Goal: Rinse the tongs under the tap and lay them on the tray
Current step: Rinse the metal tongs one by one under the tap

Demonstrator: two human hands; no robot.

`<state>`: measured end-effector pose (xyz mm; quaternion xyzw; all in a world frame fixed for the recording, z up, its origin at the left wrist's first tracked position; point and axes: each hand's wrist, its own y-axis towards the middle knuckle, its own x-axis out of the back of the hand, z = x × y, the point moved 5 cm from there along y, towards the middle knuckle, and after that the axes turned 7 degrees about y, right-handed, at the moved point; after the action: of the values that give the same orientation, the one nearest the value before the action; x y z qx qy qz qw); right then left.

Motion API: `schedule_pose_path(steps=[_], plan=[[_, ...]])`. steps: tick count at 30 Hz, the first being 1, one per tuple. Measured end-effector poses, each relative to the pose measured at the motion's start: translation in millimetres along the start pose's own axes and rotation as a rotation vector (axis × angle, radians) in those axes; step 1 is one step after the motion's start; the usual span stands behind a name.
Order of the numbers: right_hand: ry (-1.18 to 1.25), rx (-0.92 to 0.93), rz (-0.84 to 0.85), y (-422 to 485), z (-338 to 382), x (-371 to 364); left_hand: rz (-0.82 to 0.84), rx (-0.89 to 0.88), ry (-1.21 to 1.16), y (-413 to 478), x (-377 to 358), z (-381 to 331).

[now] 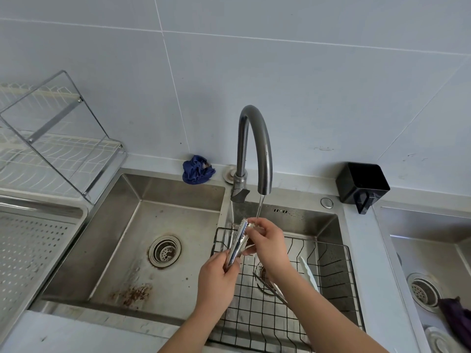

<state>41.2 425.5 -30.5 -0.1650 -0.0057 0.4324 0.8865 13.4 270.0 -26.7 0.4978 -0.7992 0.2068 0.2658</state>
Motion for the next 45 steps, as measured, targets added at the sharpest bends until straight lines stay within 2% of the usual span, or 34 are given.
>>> schedule_pose_path(steps=[3,8,13,18,20,23,25,30,35,40,43,45], plan=[[-0.024,0.022,-0.068,2,4,2,0.001,0.009,-0.014,2,0,-2],[-0.008,-0.024,0.054,-2,4,-3,0.005,0.084,-0.048,4,3,0],[-0.058,-0.005,-0.067,5,13,5,0.034,0.092,-0.104,2,0,-3],[-0.008,-0.009,0.101,-3,7,-4,0.051,0.150,-0.161,5,-2,1],[-0.031,-0.002,0.068,-4,6,-4,0.063,0.167,-0.187,5,-3,2],[-0.076,0.060,-0.065,-1,12,2,0.061,0.124,-0.166,3,-5,-1],[-0.064,0.047,-0.093,1,12,3,0.045,0.106,-0.153,2,-5,-1],[0.109,-0.023,0.051,-4,5,-1,0.035,0.094,-0.132,3,-4,2],[0.101,-0.067,-0.054,3,11,4,0.033,0.035,-0.110,3,-6,-5],[0.203,-0.105,0.103,-1,6,-4,-0.020,0.037,-0.126,9,-2,-6],[0.125,-0.127,0.044,0,11,-2,-0.049,0.004,-0.119,10,-1,-4],[0.197,-0.178,0.055,3,13,-5,-0.019,0.024,-0.164,11,-4,-2]])
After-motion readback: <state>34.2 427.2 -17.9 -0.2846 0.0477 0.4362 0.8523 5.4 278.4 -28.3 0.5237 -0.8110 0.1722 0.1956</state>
